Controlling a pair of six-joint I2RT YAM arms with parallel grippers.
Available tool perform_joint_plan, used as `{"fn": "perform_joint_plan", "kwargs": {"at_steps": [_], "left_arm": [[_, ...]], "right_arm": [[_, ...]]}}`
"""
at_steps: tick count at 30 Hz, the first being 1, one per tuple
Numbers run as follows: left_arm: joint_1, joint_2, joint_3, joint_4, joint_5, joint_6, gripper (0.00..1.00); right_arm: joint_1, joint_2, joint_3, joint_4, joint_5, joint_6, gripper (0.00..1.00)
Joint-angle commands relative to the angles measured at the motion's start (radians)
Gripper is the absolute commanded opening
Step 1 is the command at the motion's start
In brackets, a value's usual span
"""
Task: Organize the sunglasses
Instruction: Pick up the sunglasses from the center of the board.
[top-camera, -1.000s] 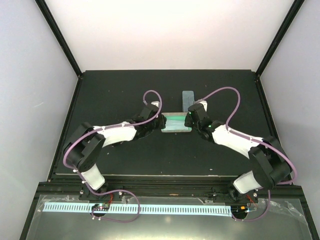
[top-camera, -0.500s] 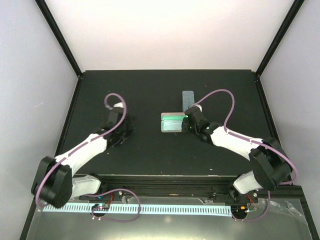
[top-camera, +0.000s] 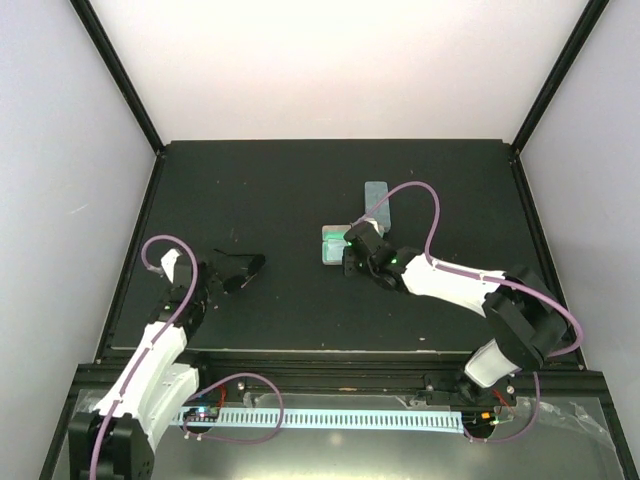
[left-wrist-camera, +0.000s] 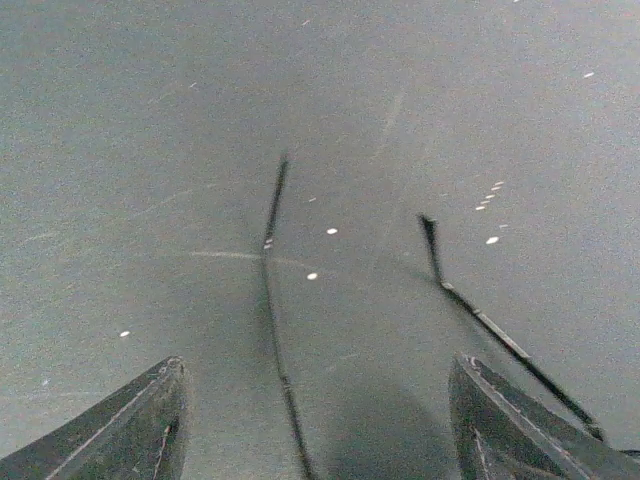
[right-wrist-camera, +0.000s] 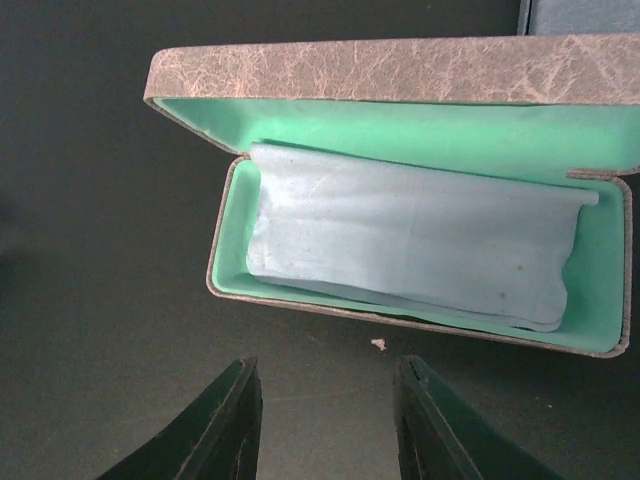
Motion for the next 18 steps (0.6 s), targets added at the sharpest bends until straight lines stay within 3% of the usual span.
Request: {"fn": "perform_joint_plan", "kwargs": {"at_steps": [1, 6, 15, 18], "left_arm": [[0.054, 0.073, -0.014, 0.032, 0.038, -0.019, 0.67], [0.118, 0.237, -0.019, 0.128, 0.190, 0.009, 0.48], [0.163, 0.379, 0.011, 0.200, 0.301, 0.058, 0.41], [0.163, 0.412, 0.021, 0.206, 0.306, 0.066, 0.33]], "right_arm": [[0.017, 0.006, 0.037, -0.011, 0.017, 0.016, 0.39], [0.025, -0.013, 0.029, -0.020, 0.038, 0.021, 0.39], [0.024, -0.029, 0.021, -0.024, 0.052, 0.021, 0.39], [0.025, -0.027, 0.024, -0.025, 0.054, 0.022, 0.39]]}}
